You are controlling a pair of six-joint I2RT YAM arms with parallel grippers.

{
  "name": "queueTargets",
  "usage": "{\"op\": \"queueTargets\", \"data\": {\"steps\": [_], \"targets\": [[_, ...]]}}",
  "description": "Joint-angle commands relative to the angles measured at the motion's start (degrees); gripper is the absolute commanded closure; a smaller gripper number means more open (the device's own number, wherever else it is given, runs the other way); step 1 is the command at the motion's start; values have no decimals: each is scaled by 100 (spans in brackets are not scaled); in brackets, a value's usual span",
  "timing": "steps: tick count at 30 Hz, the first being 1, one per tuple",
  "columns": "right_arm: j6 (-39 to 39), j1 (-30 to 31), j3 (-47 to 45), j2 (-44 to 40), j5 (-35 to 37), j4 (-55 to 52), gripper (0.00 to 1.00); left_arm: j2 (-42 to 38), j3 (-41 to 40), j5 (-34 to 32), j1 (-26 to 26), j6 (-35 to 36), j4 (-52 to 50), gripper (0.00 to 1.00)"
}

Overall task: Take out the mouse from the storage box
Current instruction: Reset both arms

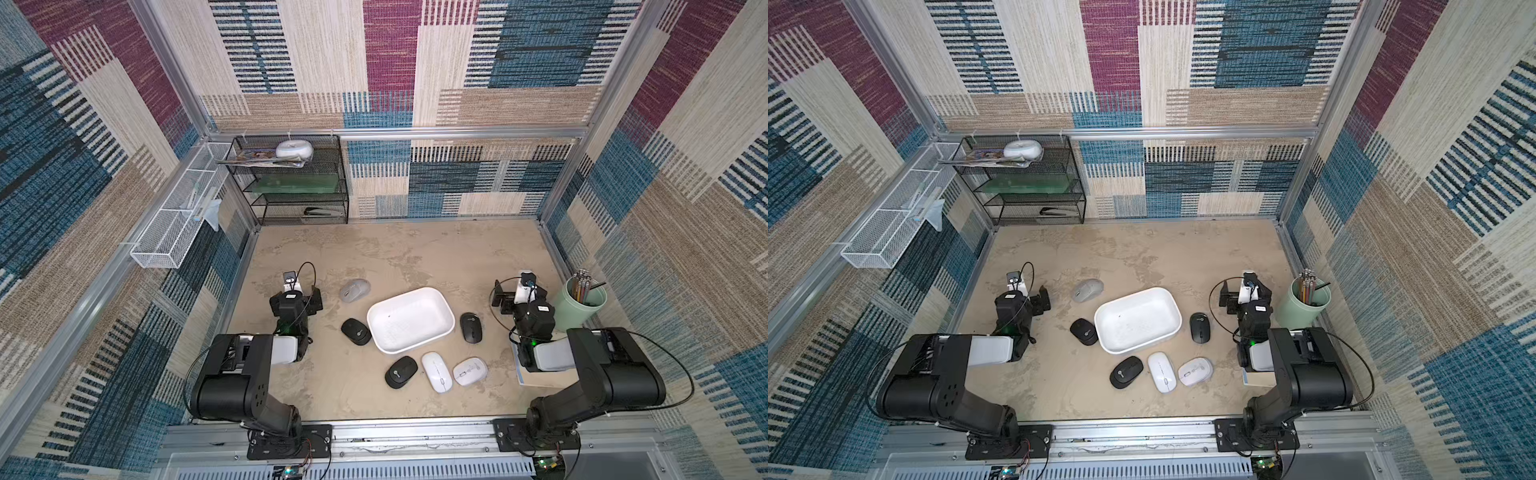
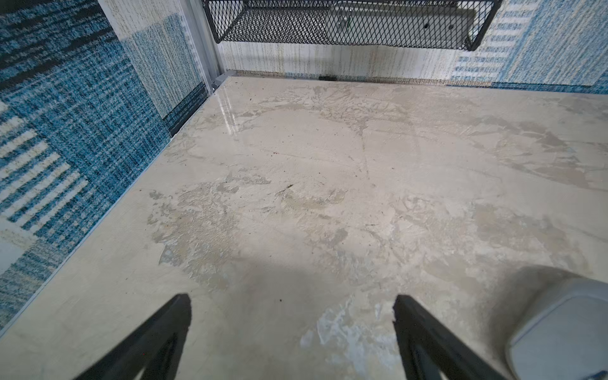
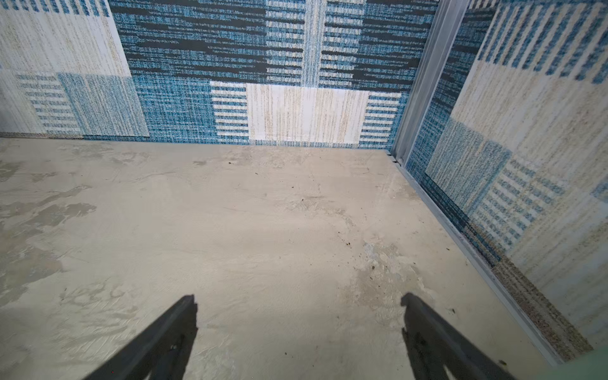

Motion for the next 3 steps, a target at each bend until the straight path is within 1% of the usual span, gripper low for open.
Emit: {"op": "queueTargets", "data": {"steps": [1,3], "targets": [[70,3,15,-19,-65,26,1,-1,16,43,4,4,53,1],[76,0,15,-27,-71,16,1,-37,6,42,-7,15,23,1]]}}
